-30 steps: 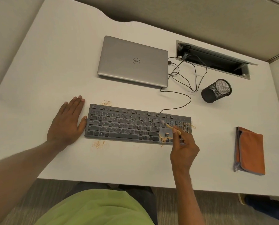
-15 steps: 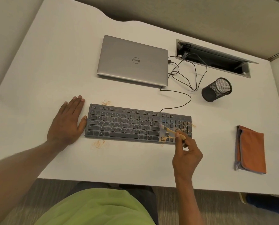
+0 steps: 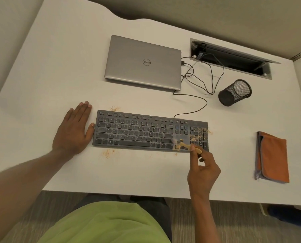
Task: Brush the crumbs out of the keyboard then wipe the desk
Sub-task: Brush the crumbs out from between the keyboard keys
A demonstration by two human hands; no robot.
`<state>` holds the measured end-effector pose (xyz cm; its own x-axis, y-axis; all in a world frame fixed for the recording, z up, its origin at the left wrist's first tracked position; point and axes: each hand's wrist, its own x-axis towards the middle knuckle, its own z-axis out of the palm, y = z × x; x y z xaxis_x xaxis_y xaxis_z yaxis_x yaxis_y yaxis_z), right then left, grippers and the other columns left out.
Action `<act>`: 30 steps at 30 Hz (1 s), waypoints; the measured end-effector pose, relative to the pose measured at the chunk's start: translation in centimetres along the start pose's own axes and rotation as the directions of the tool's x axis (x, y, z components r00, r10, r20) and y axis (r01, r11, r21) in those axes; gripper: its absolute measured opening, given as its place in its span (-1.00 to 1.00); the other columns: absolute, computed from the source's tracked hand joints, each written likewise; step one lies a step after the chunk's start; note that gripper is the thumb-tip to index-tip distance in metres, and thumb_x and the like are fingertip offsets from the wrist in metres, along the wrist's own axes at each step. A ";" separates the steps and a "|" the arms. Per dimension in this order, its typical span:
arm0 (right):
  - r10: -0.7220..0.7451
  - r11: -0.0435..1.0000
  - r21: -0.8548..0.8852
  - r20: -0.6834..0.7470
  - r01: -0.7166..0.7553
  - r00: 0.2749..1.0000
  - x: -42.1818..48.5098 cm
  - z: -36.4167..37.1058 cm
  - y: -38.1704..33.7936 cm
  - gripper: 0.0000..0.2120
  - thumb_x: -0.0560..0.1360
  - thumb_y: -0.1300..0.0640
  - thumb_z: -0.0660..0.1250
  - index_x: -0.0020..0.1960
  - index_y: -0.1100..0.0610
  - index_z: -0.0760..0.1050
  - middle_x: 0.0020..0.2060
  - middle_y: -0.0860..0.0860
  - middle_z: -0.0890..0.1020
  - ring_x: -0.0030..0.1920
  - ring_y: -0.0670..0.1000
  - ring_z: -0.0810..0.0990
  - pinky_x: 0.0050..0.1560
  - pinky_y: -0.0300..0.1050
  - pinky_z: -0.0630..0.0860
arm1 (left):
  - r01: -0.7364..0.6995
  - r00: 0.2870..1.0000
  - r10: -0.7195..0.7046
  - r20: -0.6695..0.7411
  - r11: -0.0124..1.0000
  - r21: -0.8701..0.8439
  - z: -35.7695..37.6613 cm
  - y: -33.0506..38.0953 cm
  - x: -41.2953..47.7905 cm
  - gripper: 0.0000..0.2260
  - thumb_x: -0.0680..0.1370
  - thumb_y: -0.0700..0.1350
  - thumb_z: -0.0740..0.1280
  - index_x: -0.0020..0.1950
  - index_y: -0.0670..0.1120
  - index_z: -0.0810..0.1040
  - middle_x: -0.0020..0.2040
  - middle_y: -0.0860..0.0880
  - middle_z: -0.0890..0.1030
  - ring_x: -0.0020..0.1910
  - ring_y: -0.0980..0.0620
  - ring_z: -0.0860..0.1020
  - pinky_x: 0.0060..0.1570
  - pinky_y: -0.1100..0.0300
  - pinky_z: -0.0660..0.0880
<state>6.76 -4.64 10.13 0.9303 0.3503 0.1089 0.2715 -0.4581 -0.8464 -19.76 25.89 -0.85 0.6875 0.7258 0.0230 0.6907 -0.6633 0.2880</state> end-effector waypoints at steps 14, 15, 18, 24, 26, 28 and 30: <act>-0.193 0.975 -0.084 0.141 0.206 0.971 -0.9 -1.2 -0.4 -0.83 0.57 0.22 0.43 0.14 0.07 0.66 0.03 -0.12 0.66 0.10 -0.04 0.61 0.06 -0.27 0.54 | 0.008 1.000 -0.008 0.002 1.000 -0.006 -0.1 0.0 -0.1 -0.37 0.72 0.11 0.01 0.75 -0.12 0.10 0.74 -0.05 0.13 0.73 0.02 0.06 0.71 0.02 -0.04; -0.225 0.967 -0.078 0.186 0.242 0.956 -0.6 -1.1 -0.5 -0.83 0.56 0.22 0.42 0.13 0.09 0.67 0.04 -0.15 0.66 0.13 -0.01 0.61 0.10 -0.19 0.55 | 0.007 1.000 -0.007 0.002 1.000 -0.006 -0.1 0.1 0.0 -0.37 0.72 0.11 0.01 0.75 -0.12 0.10 0.74 -0.05 0.14 0.73 0.01 0.06 0.71 0.02 -0.03; -0.261 0.948 -0.091 0.329 0.305 0.908 0.3 -0.3 -0.5 -0.84 0.56 0.16 0.39 0.10 0.02 0.68 0.02 -0.15 0.67 0.13 -0.04 0.58 0.10 -0.10 0.55 | 0.009 1.000 -0.009 0.003 1.000 -0.002 -0.1 0.1 0.0 -0.37 0.72 0.11 0.01 0.75 -0.12 0.10 0.74 -0.05 0.14 0.73 0.02 0.06 0.71 0.01 -0.02; -0.253 0.934 -0.183 0.274 0.308 0.928 1.5 -1.1 1.2 -0.84 0.57 0.08 0.36 0.11 -0.04 0.66 0.05 -0.45 0.54 0.12 -0.26 0.51 0.10 0.00 0.54 | 0.009 1.000 -0.009 -0.001 1.000 -0.009 0.0 0.0 0.0 -0.38 0.72 0.11 0.02 0.75 -0.13 0.11 0.74 -0.05 0.14 0.73 0.02 0.07 0.71 0.00 -0.01; -0.214 0.943 -0.206 0.229 0.262 0.950 1.2 -1.5 1.6 -0.83 0.58 0.06 0.35 0.12 -0.02 0.66 0.06 -0.45 0.53 0.11 -0.22 0.51 0.09 0.13 0.56 | 0.008 1.000 -0.008 -0.002 1.000 -0.010 0.0 -0.1 0.0 -0.38 0.72 0.10 0.02 0.75 -0.13 0.12 0.74 -0.05 0.15 0.73 0.02 0.08 0.71 0.00 -0.01; -0.173 0.959 -0.196 0.176 0.207 0.969 0.6 -1.7 1.6 -0.83 0.58 0.07 0.35 0.14 -0.06 0.63 0.08 -0.45 0.52 0.12 -0.26 0.52 0.11 0.12 0.57 | 0.006 1.000 -0.006 -0.001 1.000 -0.012 0.0 -0.1 0.0 -0.38 0.72 0.10 0.02 0.75 -0.13 0.12 0.74 -0.05 0.15 0.73 0.02 0.07 0.71 -0.01 0.00; -0.142 0.976 -0.148 0.122 0.160 0.982 0.3 -1.5 1.6 -0.84 0.59 0.11 0.38 0.14 -0.05 0.63 0.07 -0.35 0.60 0.13 -0.25 0.55 0.11 0.03 0.58 | 0.006 1.000 -0.006 -0.001 1.000 -0.011 0.0 -0.1 0.0 -0.38 0.72 0.11 0.02 0.75 -0.13 0.11 0.74 -0.05 0.15 0.73 0.02 0.07 0.71 -0.01 0.00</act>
<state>7.80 -6.48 9.61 0.8450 0.5092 0.1636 0.4502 -0.5121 -0.7315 -19.80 25.92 -0.86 0.6833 0.7298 0.0227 0.6921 -0.6572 0.2985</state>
